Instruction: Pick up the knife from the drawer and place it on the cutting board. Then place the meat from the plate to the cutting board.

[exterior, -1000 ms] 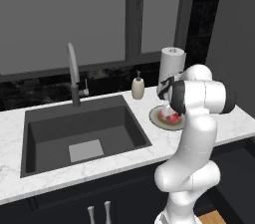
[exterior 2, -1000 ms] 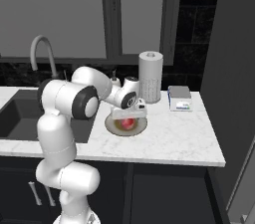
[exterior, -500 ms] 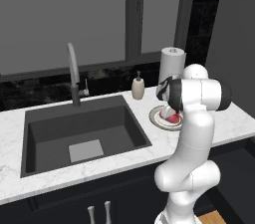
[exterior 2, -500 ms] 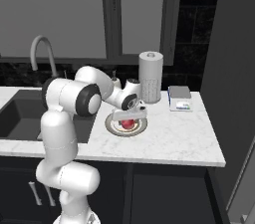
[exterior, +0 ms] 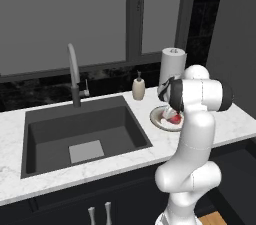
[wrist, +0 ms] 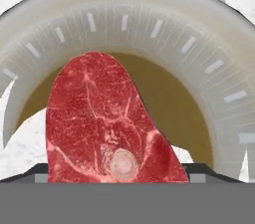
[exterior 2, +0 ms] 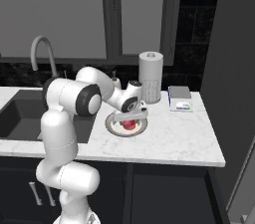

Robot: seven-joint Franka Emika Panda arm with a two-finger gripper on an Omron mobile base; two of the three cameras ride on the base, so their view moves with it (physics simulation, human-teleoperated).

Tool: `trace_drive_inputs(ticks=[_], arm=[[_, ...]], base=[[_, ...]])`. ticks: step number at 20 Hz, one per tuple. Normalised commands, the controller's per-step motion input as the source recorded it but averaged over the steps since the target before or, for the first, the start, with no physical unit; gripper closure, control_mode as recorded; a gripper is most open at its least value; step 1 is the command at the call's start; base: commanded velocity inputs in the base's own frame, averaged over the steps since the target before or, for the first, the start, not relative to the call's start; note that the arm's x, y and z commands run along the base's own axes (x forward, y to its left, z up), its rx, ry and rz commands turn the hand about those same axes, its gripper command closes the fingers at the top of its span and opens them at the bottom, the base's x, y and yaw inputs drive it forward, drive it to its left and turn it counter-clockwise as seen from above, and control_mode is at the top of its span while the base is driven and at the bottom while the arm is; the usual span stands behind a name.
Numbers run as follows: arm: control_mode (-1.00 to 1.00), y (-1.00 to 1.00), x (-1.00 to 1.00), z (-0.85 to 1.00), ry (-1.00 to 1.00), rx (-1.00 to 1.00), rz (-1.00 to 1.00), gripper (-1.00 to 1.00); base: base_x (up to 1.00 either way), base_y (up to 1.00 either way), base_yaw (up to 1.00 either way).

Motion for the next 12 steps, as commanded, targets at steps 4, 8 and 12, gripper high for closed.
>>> trace_drive_inputs(ticks=[4, 8, 12], arm=[[-1.00, 0.00, -0.25, -0.77, -0.14, 0.00, 0.03, 1.00], [-1.00, 0.17, -0.33, 0.07, -0.04, 0.02, 0.01, 1.00], [-1.00, 0.56, -0.20, 0.63, -0.01, 0.00, 0.00, 1.00]], base=[[0.00, 0.00, 0.00], [0.00, 0.00, 0.00], [0.00, 0.00, 0.00]])
